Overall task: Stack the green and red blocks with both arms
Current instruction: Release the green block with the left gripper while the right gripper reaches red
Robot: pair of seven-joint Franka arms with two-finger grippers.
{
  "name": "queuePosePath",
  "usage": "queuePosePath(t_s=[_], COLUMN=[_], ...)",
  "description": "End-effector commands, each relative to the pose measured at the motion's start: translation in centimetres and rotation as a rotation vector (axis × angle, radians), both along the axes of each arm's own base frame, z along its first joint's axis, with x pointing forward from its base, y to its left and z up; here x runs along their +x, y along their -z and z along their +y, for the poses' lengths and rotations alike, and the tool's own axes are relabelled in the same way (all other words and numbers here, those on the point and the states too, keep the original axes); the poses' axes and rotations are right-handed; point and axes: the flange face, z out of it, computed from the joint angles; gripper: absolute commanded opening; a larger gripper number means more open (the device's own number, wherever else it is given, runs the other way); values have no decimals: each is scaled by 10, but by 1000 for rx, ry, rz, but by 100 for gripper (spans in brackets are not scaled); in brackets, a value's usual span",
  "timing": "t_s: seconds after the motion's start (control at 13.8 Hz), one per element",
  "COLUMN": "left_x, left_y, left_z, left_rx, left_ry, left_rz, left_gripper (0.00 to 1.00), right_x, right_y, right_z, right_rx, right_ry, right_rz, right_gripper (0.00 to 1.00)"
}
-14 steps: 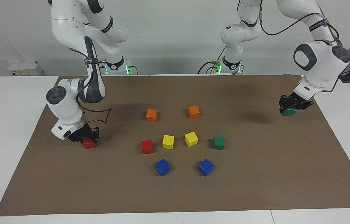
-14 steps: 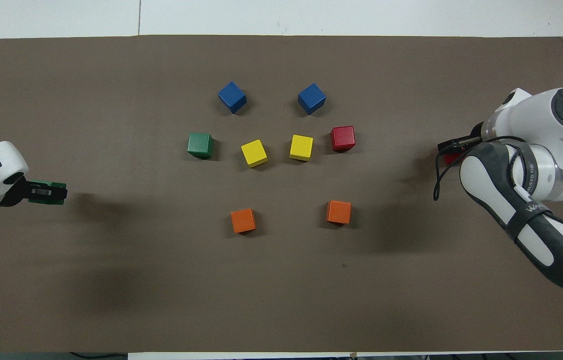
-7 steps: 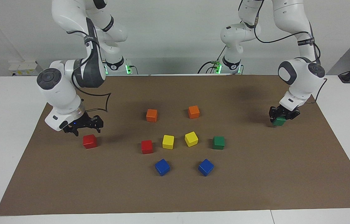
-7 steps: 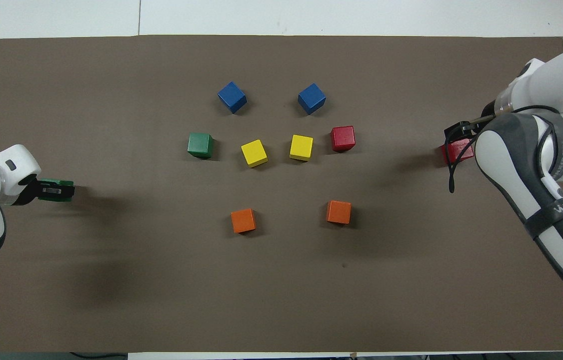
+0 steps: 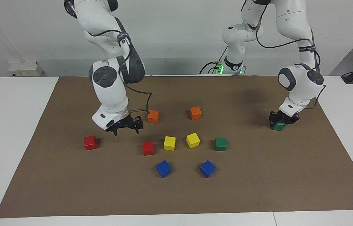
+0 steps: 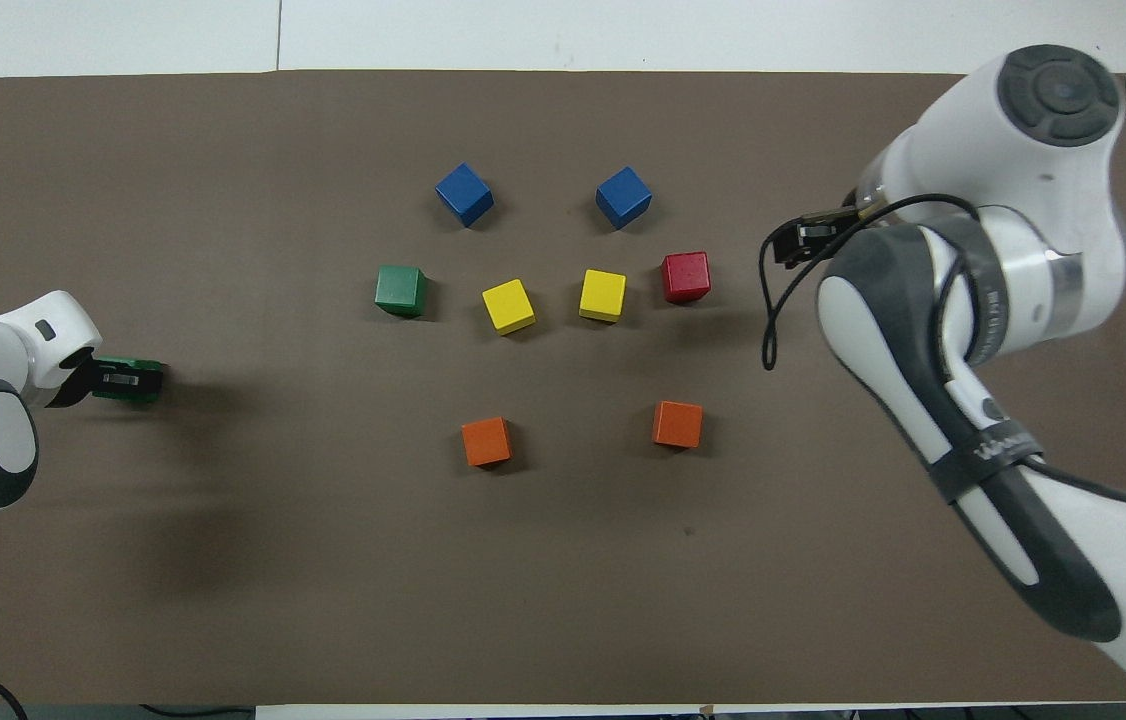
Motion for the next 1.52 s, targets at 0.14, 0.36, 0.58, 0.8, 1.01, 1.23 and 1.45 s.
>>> queuePosePath(t_s=[0.14, 0.36, 0.58, 0.8, 1.01, 1.23, 1.45], left_x=[0, 3, 11, 31, 64, 84, 82], left_y=[10, 6, -13, -60, -136, -172, -166], left_z=[2, 1, -3, -8, -58, -159, -240], left_rx=[-3, -2, -8, -18, -31, -40, -65], left_ry=[7, 8, 19, 29, -19, -79, -67], left_rz=[13, 4, 20, 42, 67, 51, 14], left_gripper=[11, 100, 100, 100, 100, 100, 100], right_x=[18, 18, 10, 3, -4, -4, -3], right_y=[18, 34, 55, 73, 91, 99, 98], right_z=[17, 24, 39, 41, 36, 38, 46], right_rx=[25, 33, 31, 16, -6, 1, 14], right_ry=[46, 41, 18, 9, -14, -15, -18], right_rz=[-54, -58, -44, -14, -8, -18, -41], right_gripper=[100, 100, 100, 100, 100, 100, 100])
